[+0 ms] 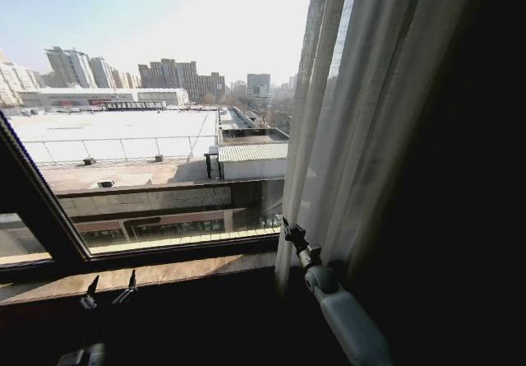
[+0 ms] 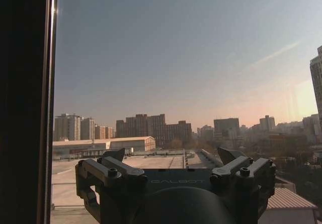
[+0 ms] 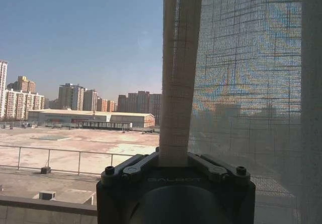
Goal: Open the curtains by pulling them apart, changing their state from closed to fully open.
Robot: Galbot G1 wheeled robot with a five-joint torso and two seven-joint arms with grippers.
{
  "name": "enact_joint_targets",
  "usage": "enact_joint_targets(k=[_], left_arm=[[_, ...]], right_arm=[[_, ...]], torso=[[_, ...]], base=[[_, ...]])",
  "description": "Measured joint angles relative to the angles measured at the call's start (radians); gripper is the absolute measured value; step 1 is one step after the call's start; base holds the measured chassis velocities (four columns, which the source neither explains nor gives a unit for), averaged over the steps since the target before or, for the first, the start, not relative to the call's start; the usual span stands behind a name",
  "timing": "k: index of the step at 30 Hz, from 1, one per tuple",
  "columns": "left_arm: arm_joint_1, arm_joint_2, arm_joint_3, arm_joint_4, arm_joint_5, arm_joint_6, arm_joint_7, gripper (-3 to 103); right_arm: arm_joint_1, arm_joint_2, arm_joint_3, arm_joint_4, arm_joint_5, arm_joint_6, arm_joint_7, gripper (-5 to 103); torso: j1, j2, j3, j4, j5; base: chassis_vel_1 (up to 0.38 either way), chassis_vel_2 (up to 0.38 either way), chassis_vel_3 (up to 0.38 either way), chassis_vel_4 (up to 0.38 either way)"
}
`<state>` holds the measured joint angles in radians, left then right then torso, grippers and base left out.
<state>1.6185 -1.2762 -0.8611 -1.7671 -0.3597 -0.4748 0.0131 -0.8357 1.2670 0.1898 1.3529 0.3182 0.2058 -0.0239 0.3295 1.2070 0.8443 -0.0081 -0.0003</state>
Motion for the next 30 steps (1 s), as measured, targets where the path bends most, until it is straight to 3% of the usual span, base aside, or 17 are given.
enact_joint_targets(k=[15, 30], left_arm=[[0.000, 0.000, 0.000, 0.000, 0.000, 0.000, 0.000, 100], [0.000, 0.000, 0.000, 0.000, 0.000, 0.000, 0.000, 100]], right_arm=[[0.003, 0.007, 0.000, -0.014, 0.022, 0.001, -0.023, 0], [0.010, 0.011, 0.003, -0.030, 0.021, 0.002, -0.037, 0]], torso=[[0.000, 0.000, 0.000, 0.0002, 0.0000], [0.000, 0.000, 0.000, 0.0000, 0.0001]], base=[[-0.056, -0.050, 0.052, 0.049], [-0.268, -0.266, 0.274, 0.265]])
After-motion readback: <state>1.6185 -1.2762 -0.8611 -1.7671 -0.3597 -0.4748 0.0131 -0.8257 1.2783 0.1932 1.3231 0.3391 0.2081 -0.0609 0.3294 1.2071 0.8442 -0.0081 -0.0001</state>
